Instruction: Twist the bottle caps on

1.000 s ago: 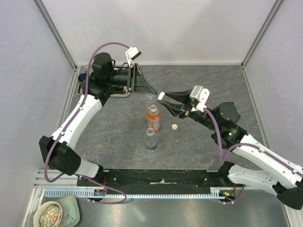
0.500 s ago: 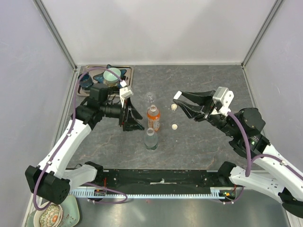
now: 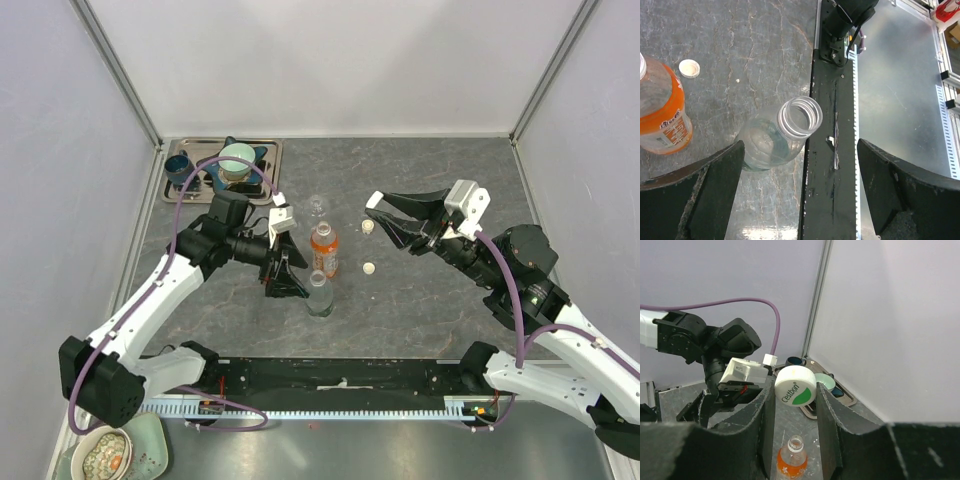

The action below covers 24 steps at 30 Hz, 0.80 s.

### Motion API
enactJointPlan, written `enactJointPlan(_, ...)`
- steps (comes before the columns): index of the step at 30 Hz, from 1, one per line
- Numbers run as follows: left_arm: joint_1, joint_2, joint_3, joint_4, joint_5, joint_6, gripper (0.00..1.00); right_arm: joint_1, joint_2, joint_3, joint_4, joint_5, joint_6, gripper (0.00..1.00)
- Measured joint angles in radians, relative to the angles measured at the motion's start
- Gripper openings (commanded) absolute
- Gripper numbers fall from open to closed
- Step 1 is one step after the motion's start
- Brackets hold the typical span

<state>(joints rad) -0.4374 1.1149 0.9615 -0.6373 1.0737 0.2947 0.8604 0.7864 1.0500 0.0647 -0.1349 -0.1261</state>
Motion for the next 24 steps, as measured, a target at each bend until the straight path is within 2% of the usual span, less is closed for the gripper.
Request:
enactJointPlan(12, -0.082, 0.109, 0.045, 0.052, -0.081, 0.006, 0.98, 0.000, -0.005, 0.000, -0.007, 0.006, 0.000, 0.27)
enactJointPlan(21, -0.155, 0.143, 0.064, 0.072, -0.139, 0.006, 0.67, 0.000, -0.008, 0.000, -0.008, 0.019, 0.000, 0.27)
enactJointPlan(22, -0.172, 0.146, 0.064, 0.072, -0.153, 0.006, 0.60, 0.000, -0.008, 0.000, -0.010, 0.021, 0.000, 0.27)
enactJointPlan(24, -0.203, 0.153, 0.064, 0.075, -0.175, 0.006, 0.56, 0.000, -0.010, 0.000, -0.014, 0.025, 0.000, 0.27)
